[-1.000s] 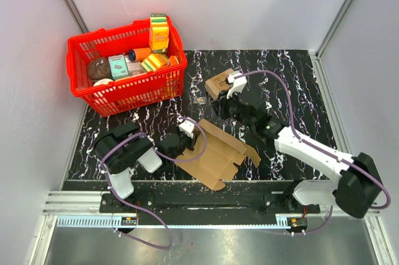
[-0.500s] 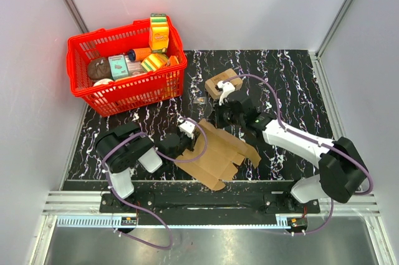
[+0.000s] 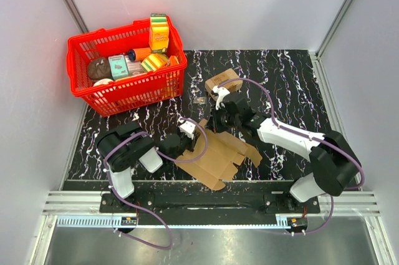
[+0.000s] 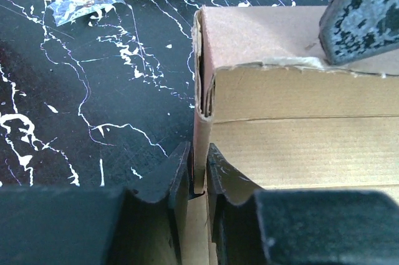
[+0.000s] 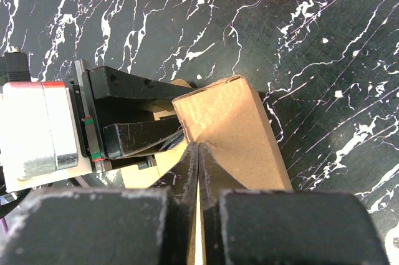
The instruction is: Fold the paper box
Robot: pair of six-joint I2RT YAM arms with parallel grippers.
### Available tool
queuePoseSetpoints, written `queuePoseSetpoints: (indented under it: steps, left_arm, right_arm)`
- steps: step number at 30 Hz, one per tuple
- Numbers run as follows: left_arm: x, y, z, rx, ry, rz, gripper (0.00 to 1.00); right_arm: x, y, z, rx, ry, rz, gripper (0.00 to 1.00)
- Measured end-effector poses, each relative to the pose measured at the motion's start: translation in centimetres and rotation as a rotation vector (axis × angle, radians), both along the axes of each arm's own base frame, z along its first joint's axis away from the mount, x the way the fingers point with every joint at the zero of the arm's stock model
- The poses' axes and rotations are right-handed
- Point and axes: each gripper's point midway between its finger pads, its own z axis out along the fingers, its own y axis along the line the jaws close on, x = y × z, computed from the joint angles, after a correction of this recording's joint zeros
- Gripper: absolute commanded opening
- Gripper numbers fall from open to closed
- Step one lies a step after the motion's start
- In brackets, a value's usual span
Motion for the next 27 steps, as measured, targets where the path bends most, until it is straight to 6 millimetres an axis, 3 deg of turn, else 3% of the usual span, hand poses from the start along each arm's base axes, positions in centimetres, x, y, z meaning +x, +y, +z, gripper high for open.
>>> queuePoseSetpoints:
  steps: [9,19,27]
  left_arm:
    - [0.0,0.0,-0.1,0.001,0.003,0.000,0.33]
    - [0.0,0.0,-0.1,0.001,0.004,0.001,0.36]
    - [-0.8,0.8,-0.6,0.015,0.019,0.002,0.48]
  right_arm:
    - [-0.4,0.3,-0.5,0.001,0.025,0.025,0.02]
    - [-0.6,0.5,-1.1,-0.015,0.049,0.038,0.02]
    - [-0.6,0.3,-1.6,-0.043,0.062,0.048,0.02]
